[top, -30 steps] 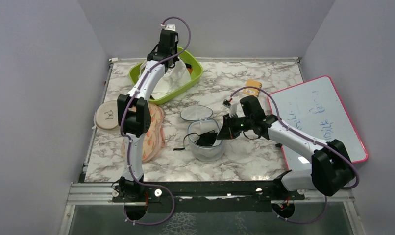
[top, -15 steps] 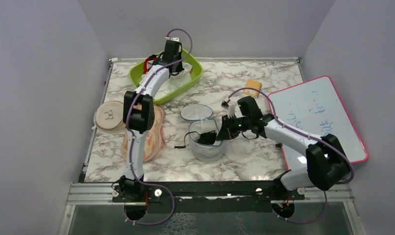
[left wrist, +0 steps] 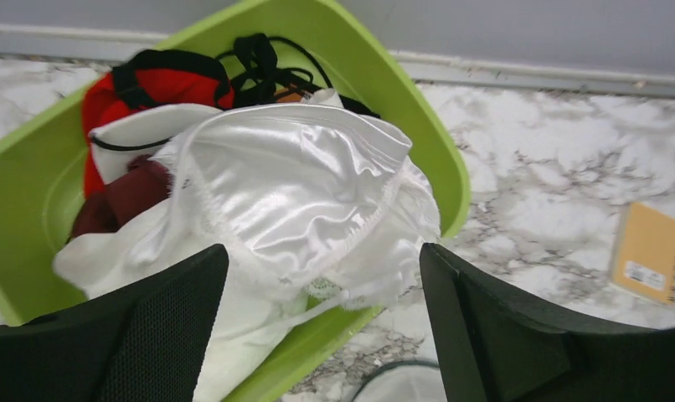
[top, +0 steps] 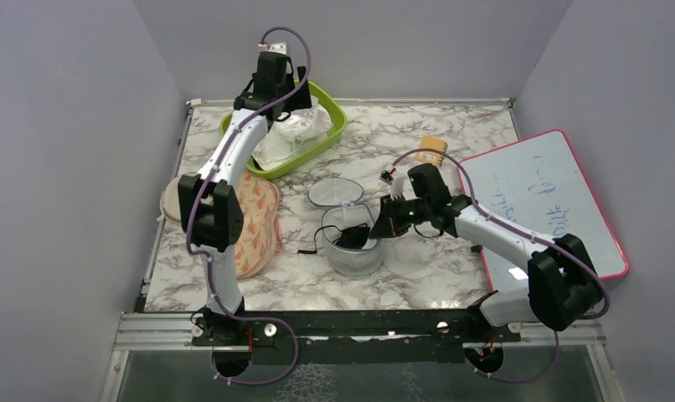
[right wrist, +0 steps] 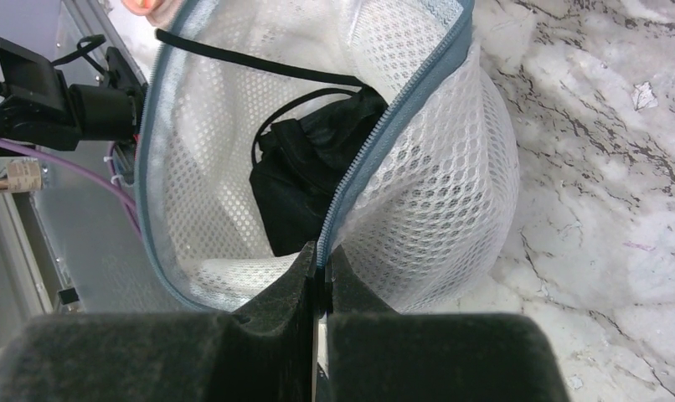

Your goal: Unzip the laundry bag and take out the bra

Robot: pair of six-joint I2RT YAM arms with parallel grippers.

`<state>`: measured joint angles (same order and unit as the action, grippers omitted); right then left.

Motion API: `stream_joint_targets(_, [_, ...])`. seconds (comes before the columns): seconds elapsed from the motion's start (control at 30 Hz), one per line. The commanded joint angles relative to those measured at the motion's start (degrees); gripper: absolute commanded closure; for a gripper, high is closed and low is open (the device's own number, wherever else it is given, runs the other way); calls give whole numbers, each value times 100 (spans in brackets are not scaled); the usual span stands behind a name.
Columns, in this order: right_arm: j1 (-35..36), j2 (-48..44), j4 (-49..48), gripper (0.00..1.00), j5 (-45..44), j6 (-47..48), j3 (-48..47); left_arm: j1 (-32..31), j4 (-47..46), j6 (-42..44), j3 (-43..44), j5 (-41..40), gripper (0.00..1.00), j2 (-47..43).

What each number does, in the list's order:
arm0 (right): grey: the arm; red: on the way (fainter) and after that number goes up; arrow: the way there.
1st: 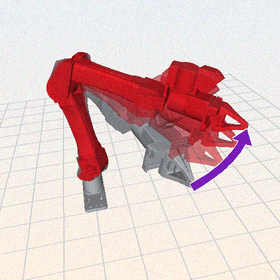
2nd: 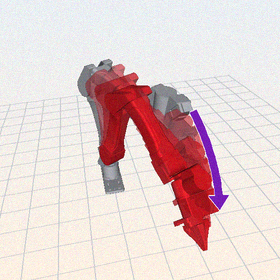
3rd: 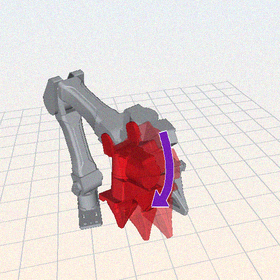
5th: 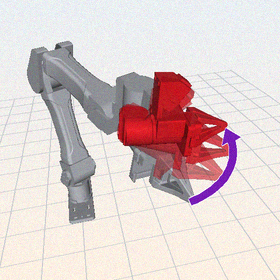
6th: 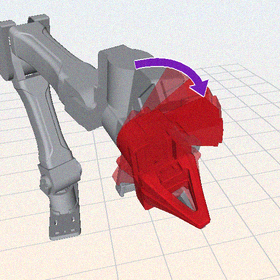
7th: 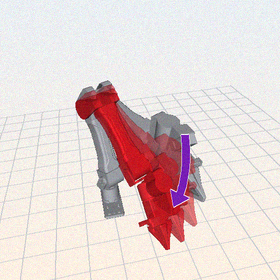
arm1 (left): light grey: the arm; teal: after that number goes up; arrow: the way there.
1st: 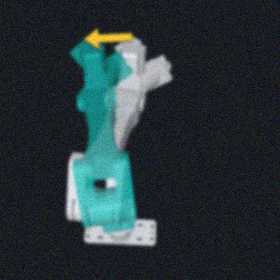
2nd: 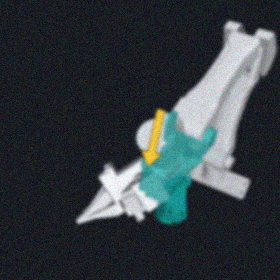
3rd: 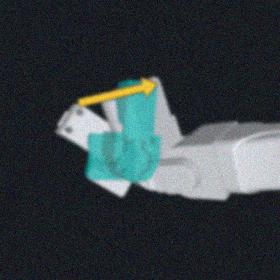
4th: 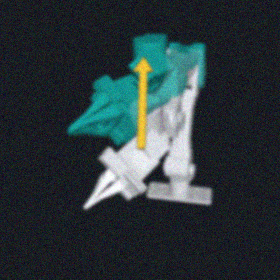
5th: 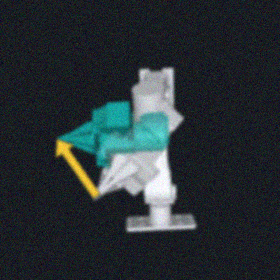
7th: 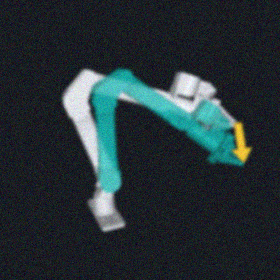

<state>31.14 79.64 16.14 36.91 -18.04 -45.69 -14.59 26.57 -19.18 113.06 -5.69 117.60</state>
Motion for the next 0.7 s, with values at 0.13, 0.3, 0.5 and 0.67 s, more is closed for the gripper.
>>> stream_joint_targets(0.13, [23,-479,-169,99,-170,-81,34,95,-41,129,-1358,47,10,-2295])
stream_joint_targets(0.3, [24,-574,-235,99,-76,-184,57,90,-126,-174,-2484,1108,7,-3221])
stream_joint_targets(0.5, [24,-636,-277,99,-68,-219,157,49,-1129,-985,-4982,3165,1,-4763])
stream_joint_targets(0.67, [24,-710,-232,99,-146,-185,123,-119,-1182,-1188,-6245,3765,1,-6172])
